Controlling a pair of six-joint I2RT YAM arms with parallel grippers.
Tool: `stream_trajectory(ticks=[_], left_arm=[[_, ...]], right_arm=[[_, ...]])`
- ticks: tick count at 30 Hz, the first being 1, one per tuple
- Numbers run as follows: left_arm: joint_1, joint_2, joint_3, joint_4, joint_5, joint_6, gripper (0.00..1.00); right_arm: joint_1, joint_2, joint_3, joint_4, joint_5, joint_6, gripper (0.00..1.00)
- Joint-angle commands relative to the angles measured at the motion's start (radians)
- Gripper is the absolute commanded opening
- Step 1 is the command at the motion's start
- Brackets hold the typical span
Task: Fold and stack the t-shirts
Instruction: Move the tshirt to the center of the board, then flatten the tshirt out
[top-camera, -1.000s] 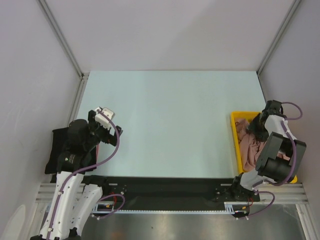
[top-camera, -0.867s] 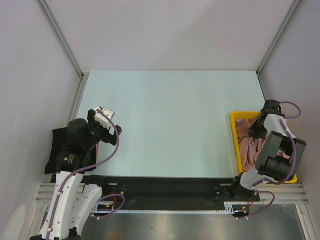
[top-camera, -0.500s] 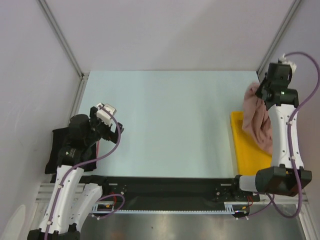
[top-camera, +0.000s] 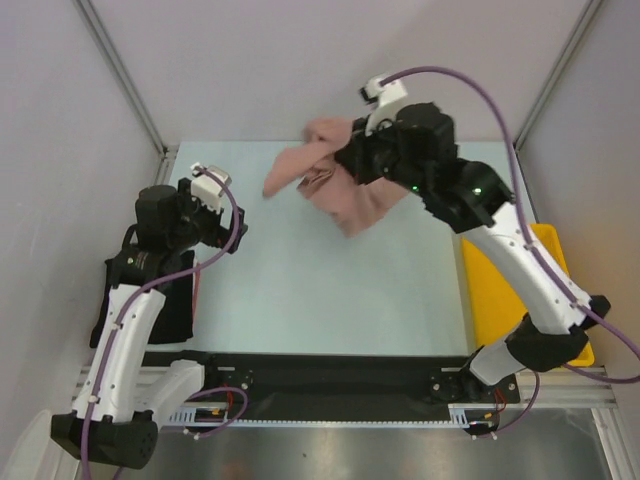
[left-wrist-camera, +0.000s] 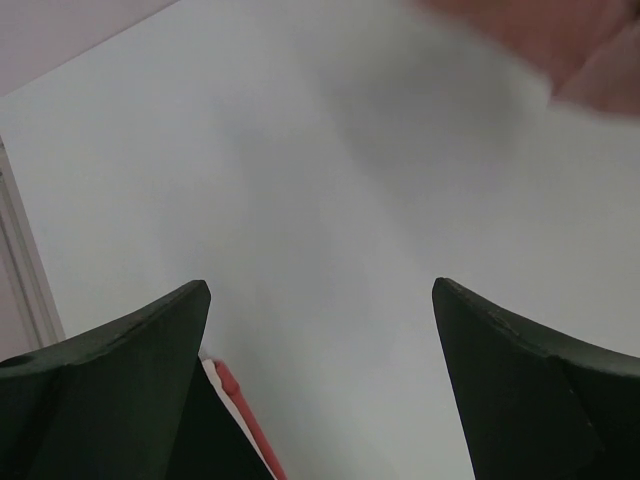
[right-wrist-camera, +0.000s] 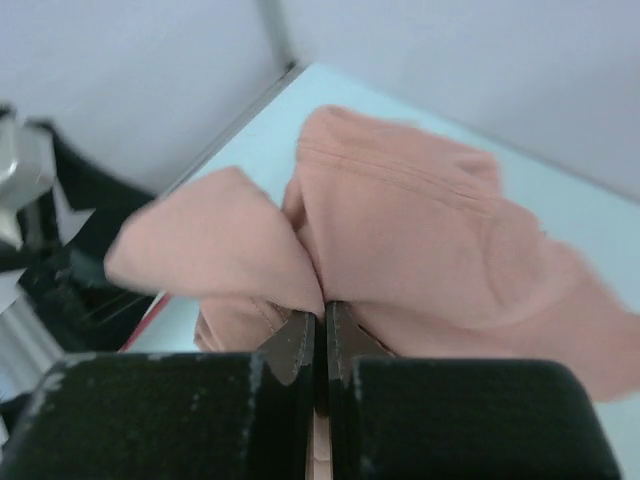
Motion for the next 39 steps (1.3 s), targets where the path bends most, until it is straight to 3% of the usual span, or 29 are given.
stream_trajectory(ticks=[1, 6, 9, 12, 13, 16, 20, 24, 28, 35, 39], left_arm=[[-0.002, 0.03, 0.073, -0.046, -0.054, -0.032, 1.0], [0.003, -0.022, 0.035, -0.017, -0.036, -0.015, 1.0], [0.003, -0.044, -0.006, -0.011, -0.011, -0.004, 1.0], [0.003, -0.045, -0.055, 0.001, -0.017, -0.003, 1.0], [0.003, -0.042, -0.066, 0.003, -0.016, -0.003, 1.0], [0.001, -0.034, -0.1, -0.003, 0.062, 0.013, 1.0], [-0.061, 0.019, -0.146, 0.0, 0.093, 0.042, 0.96], [-0.211, 0.145, -0.152, 0.021, -0.063, 0.082, 0.91], [-0.334, 0.309, -0.131, 0.04, -0.106, 0.103, 0.88], [-0.374, 0.547, -0.083, 0.145, -0.131, 0.045, 0.94], [-0.344, 0.659, 0.003, 0.199, -0.134, -0.033, 0.94]], right_arm=[[0.021, -0.001, -0.096, 0.135, -0.153, 0.054, 0.0], [-0.053, -0.096, -0.417, 0.195, -0.073, 0.143, 0.0], [-0.152, -0.162, -0.648, 0.198, -0.084, 0.206, 0.07], [-0.266, -0.224, -0.843, 0.16, -0.076, 0.241, 0.33], [-0.299, -0.238, -0.873, 0.137, -0.023, 0.267, 0.48], [-0.468, -0.265, -0.934, -0.002, 0.124, 0.301, 0.59], [-0.481, -0.302, -0.933, -0.072, 0.188, 0.261, 0.58], [-0.394, -0.359, -0.997, 0.055, 0.05, 0.221, 0.59], [-0.341, -0.306, -1.019, 0.148, -0.015, 0.267, 0.58], [-0.261, -0.086, -0.934, 0.155, 0.039, 0.387, 0.61], [-0.261, 0.021, -0.907, 0.139, 0.106, 0.433, 0.54]])
